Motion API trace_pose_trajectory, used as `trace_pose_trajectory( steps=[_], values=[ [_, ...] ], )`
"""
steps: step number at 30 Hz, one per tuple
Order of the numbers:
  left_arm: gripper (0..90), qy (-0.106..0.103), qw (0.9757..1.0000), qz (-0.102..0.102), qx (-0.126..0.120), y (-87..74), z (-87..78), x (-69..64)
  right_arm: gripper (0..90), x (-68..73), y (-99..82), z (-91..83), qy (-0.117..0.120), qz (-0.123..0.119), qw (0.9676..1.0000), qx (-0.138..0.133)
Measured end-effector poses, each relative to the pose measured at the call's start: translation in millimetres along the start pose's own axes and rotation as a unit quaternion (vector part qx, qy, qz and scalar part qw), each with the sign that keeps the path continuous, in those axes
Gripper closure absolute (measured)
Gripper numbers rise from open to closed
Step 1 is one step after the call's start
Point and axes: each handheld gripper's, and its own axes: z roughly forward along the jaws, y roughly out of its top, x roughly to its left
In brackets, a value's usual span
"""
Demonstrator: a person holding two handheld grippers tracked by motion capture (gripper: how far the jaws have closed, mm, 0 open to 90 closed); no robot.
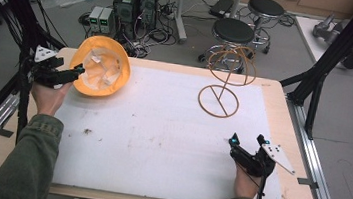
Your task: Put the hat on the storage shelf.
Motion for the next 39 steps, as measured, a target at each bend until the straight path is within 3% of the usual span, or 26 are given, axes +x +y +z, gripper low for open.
trace_pose_trajectory(
  steps=[3,8,13,19,21,26,31,34,39],
  values=[
    [26.9,0.002,0.9998,-0.019,0.000,-0.3,7.5,7.5,5.7,0.2,0.0,0.0,-0.001,-0.001,1.0000,0.000],
    [27.2,0.012,0.9997,-0.010,0.020,0.1,21.9,16.1,5.7,-0.3,-0.3,1.3,0.000,-0.002,1.0000,0.002],
    [28.8,0.005,0.9992,-0.039,0.009,1.5,27.4,24.9,5.7,1.0,-0.5,1.2,0.002,-0.006,1.0000,0.004],
    [29.7,0.011,0.9993,-0.031,0.017,8.6,38.3,29.0,5.7,2.9,-1.5,2.7,0.009,0.000,0.9999,0.010],
    [31.2,0.023,0.9991,-0.033,0.009,7.7,40.8,30.5,5.7,3.0,-1.5,2.8,0.010,-0.002,0.9999,0.009],
    [30.7,0.024,0.9967,-0.064,0.042,-3.4,54.8,41.6,5.7,3.1,-1.6,2.4,0.010,0.001,0.9999,0.011],
    [30.4,0.016,0.9948,-0.080,0.061,-11.4,65.1,44.2,5.8,4.4,-1.9,2.9,0.014,-0.002,0.9998,0.011],
    [30.2,0.010,0.9941,-0.077,0.076,-16.9,72.5,41.1,5.7,4.4,-2.0,3.5,0.015,-0.001,0.9998,0.013],
    [29.4,0.010,0.9937,-0.084,0.073,-19.5,77.3,38.0,5.7,3.8,-1.9,3.4,0.016,-0.003,0.9998,0.011]
  ],
)
